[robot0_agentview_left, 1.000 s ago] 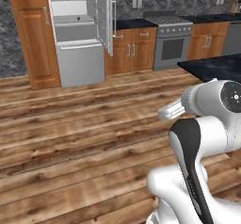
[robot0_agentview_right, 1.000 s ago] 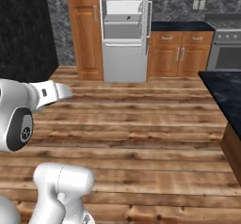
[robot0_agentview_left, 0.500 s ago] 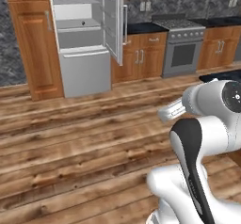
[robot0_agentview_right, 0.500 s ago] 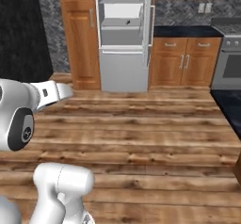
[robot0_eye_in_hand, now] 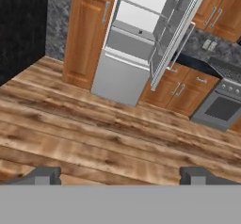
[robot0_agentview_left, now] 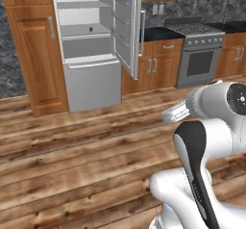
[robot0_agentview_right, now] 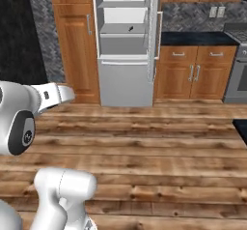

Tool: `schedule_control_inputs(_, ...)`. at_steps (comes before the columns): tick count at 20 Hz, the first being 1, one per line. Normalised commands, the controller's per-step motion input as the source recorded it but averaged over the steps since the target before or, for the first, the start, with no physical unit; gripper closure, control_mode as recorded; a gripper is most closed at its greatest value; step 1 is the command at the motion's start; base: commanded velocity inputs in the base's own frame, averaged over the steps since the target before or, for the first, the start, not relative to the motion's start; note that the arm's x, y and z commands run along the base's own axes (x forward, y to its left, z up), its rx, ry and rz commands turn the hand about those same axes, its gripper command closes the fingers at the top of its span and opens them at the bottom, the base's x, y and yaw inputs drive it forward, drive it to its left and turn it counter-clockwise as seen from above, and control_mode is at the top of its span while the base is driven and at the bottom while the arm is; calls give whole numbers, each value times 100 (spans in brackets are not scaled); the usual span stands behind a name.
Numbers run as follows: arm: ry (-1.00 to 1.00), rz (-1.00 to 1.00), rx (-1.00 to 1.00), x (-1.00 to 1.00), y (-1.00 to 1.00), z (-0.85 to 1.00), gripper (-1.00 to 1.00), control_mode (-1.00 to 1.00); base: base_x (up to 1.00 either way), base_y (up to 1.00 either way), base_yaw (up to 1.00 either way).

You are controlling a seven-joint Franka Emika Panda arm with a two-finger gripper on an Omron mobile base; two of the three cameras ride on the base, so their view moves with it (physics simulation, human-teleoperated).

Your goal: Take the cheese, fish, and sweet potato from the fridge and place them on the plate on the dining counter to create an appetizer plate.

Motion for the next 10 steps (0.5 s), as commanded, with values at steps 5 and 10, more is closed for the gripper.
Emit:
schedule_control_inputs(5, 0, 0, 0, 0, 0, 0, -100, 100, 96, 0, 0)
schedule_control_inputs(10, 0, 0, 0, 0, 0, 0, -100, 100, 92, 0, 0)
